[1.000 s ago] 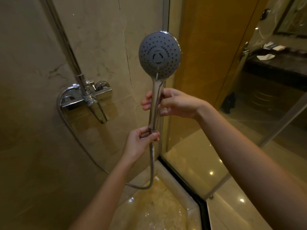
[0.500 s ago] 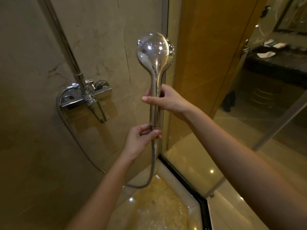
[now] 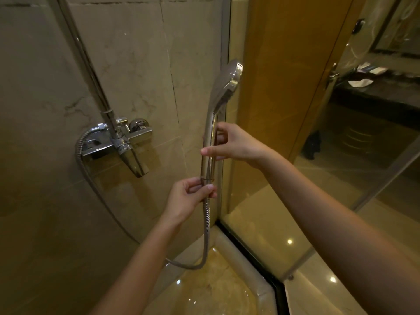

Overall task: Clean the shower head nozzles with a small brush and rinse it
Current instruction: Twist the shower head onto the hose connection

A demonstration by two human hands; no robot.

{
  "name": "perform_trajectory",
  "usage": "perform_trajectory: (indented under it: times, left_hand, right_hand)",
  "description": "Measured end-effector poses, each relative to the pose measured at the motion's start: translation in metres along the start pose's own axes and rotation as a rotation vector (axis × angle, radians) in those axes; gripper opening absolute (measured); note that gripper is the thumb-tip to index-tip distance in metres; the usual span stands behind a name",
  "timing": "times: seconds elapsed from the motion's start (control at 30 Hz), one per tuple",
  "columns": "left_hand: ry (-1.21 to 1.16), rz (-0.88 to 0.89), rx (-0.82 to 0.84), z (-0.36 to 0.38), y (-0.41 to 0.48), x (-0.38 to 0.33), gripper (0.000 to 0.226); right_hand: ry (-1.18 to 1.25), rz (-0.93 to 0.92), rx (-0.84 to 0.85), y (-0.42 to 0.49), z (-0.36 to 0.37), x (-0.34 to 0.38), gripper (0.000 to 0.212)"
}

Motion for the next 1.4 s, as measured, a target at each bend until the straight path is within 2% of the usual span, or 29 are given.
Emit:
perform_trajectory:
  times: [0.1, 0.23, 0.3, 0.4, 0.47, 0.53, 0.67, 0.8, 0.87, 0.97, 1.07, 1.13, 1.2, 1.3, 1.4]
  left_hand:
    - [-0.001, -0.016, 0.003, 0.003, 0.003, 0.005, 0.015]
    - [0.014, -0.039, 0.012, 0.005, 0.007, 0.012, 0.013]
    - [0.03, -0.043, 0.003, 0.003, 0.008, 0.015, 0.014]
    - [0.033, -0.059, -0.01, -0.001, 0.008, 0.02, 0.014]
    - [0.031, -0.07, -0.007, -0.001, 0.007, 0.024, 0.012]
    - [0.033, -0.07, -0.004, 0.001, 0.008, 0.025, 0.01]
    - [0.072, -0.077, -0.025, 0.002, 0.012, 0.031, 0.013]
    - [0.065, -0.095, -0.024, 0.007, 0.013, 0.037, 0.012]
    - [0.06, -0.088, -0.01, 0.011, 0.013, 0.036, 0.011]
    - [0.064, -0.066, -0.011, 0.01, 0.011, 0.033, 0.01]
    - [0.068, -0.064, -0.027, 0.006, 0.007, 0.032, 0.012]
    - [0.086, -0.059, -0.035, 0.004, 0.006, 0.031, 0.014]
    - [0.098, -0.051, -0.047, 0.002, 0.005, 0.029, 0.016]
    - [0.084, -0.045, -0.053, 0.002, 0.004, 0.025, 0.017]
    - [0.072, -0.028, -0.044, 0.005, 0.002, 0.019, 0.013]
  right_hand:
    - [-0.114, 0.007, -0.121, 0.004, -0.002, -0.006, 0.039]
    - [-0.205, 0.049, -0.266, 0.007, -0.003, -0.021, 0.049]
    - [-0.087, 0.126, -0.157, 0.008, 0.005, -0.029, 0.048]
    - [0.258, 0.319, 0.067, 0.002, 0.015, -0.04, 0.041]
    - [0.34, 0.342, 0.142, -0.001, 0.015, -0.042, 0.036]
    - [0.281, 0.299, 0.135, 0.0, 0.012, -0.045, 0.036]
    - [0.08, 0.215, -0.033, 0.001, 0.002, -0.045, 0.027]
    - [-0.063, 0.21, -0.161, 0.002, 0.002, -0.046, 0.039]
    - [-0.09, 0.195, -0.172, 0.002, 0.004, -0.046, 0.042]
    - [0.106, 0.244, 0.012, -0.002, 0.014, -0.05, 0.031]
    - [0.431, 0.301, 0.234, -0.01, 0.017, -0.051, 0.038]
    - [0.456, 0.268, 0.328, -0.014, 0.018, -0.048, 0.04]
    - [0.342, 0.217, 0.285, -0.011, 0.015, -0.046, 0.037]
    - [0.099, 0.145, 0.068, -0.003, 0.003, -0.038, 0.032]
    - [-0.054, 0.112, -0.091, -0.001, 0.001, -0.03, 0.037]
Point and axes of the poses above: each hand's wrist, its own y-axis towards the middle knuckle, its own z-axis out of the palm, x = y × z, the point moved 9 cm from there along y, towards the middle knuckle, and after that the axes turned 9 degrees about -x, right-handed, at the moved point
